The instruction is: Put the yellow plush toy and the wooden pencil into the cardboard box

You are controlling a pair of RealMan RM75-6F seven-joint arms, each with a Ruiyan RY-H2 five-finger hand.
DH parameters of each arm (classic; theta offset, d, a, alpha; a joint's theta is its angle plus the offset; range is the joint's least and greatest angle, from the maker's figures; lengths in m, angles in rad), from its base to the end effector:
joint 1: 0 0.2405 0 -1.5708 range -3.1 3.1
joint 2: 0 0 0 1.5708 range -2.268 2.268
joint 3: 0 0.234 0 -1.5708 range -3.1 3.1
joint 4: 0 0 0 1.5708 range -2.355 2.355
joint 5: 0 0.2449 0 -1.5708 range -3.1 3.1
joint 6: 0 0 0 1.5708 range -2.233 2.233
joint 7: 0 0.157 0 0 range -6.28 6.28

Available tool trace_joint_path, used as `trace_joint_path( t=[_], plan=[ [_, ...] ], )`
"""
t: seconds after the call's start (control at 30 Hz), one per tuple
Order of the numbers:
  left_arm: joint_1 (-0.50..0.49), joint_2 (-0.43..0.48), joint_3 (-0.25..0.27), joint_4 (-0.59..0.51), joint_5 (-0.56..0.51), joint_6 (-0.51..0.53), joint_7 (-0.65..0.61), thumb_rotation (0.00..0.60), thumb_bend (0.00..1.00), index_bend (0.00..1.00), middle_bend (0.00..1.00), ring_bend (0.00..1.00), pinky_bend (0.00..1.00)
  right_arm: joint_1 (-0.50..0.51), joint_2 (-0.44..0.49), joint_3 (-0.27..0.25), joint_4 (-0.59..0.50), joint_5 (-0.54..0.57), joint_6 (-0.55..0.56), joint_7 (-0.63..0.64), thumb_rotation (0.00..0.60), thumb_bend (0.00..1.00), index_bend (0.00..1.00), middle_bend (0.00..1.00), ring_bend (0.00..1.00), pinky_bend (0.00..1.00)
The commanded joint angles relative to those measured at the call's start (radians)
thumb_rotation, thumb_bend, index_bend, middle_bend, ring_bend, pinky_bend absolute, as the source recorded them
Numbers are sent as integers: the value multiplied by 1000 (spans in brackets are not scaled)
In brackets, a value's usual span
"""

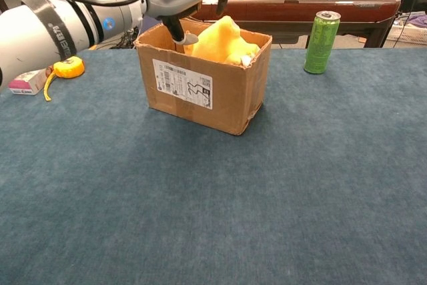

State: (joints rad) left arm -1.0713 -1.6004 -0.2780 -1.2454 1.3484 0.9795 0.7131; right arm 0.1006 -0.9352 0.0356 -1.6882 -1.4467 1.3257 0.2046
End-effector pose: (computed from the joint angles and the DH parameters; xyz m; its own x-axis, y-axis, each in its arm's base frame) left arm 0.0087 0.4145 -0.0294 0.7031 -0.4143 0.5780 0.3269 -0.5336 -0.7800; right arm -0.3236 -0.1946 0.1474 0.2904 -0.1495 0.9452 -0.9511 0.0638 0.3023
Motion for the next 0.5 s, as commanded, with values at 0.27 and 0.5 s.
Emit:
trace_joint_path(
  t=[0.27,0.5],
  plan=[
    [49,63,43,-129,27,76,52,600,238,243,856,787,946,-3,0,-3,-2,-8,7,0,600,145,349,361,240,469],
    [152,198,112,-380,6,143,185,600,238,251,850,785,945,-5,-4,-1,-4,-5,15,-17,600,145,349,362,240,469]
  ],
)
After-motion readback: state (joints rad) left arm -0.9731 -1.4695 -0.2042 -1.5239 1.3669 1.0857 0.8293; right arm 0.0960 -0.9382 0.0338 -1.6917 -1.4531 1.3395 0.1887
